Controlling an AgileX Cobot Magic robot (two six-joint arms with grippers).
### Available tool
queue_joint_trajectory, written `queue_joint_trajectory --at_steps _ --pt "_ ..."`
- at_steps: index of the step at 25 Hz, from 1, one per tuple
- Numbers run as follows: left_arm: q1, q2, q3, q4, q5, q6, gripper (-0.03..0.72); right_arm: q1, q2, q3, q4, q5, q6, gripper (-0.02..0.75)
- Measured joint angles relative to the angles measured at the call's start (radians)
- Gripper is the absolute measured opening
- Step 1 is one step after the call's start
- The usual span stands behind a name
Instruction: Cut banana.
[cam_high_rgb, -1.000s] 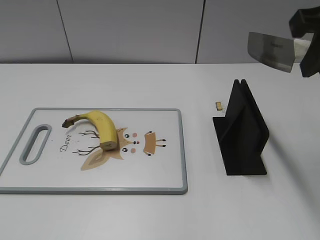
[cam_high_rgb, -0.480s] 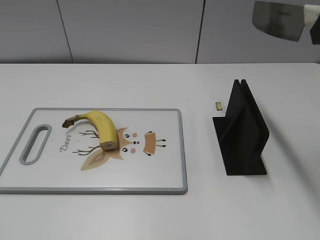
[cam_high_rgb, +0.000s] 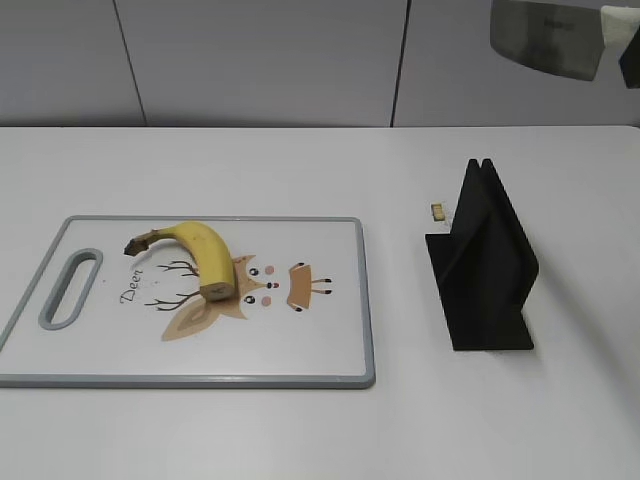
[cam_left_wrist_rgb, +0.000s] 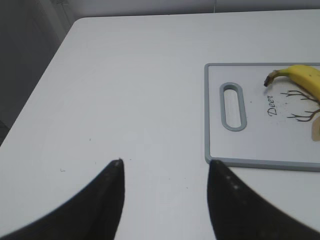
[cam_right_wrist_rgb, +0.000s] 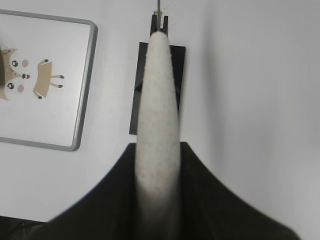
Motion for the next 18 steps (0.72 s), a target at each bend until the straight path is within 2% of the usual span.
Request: queue_joint_trajectory --at_steps 4,6,11,14,18 --pt "0.000 0.000 0.000 0.000 -0.001 0.000 0.504 0.000 0.000 -0.001 0.012 0.000 -0.048 0.174" --pt "0.000 0.000 -0.003 0.000 -0.003 0.011 0.522 0.000 0.000 -0.001 0.031 0.000 -0.129 0.174" --pt "0.000 0.000 -0.032 0.000 -0.011 0.026 0.623 0.000 0.000 -0.004 0.095 -0.001 -0.364 0.174" --pt "0.000 0.017 -0.052 -0.005 -0.012 0.041 0.632 0.000 0.000 -0.005 0.137 -0.020 -0.481 0.174" --pt "0.000 0.108 -0.088 -0.047 -0.025 0.126 0.630 0.000 0.000 -0.005 0.227 -0.049 -0.688 0.174"
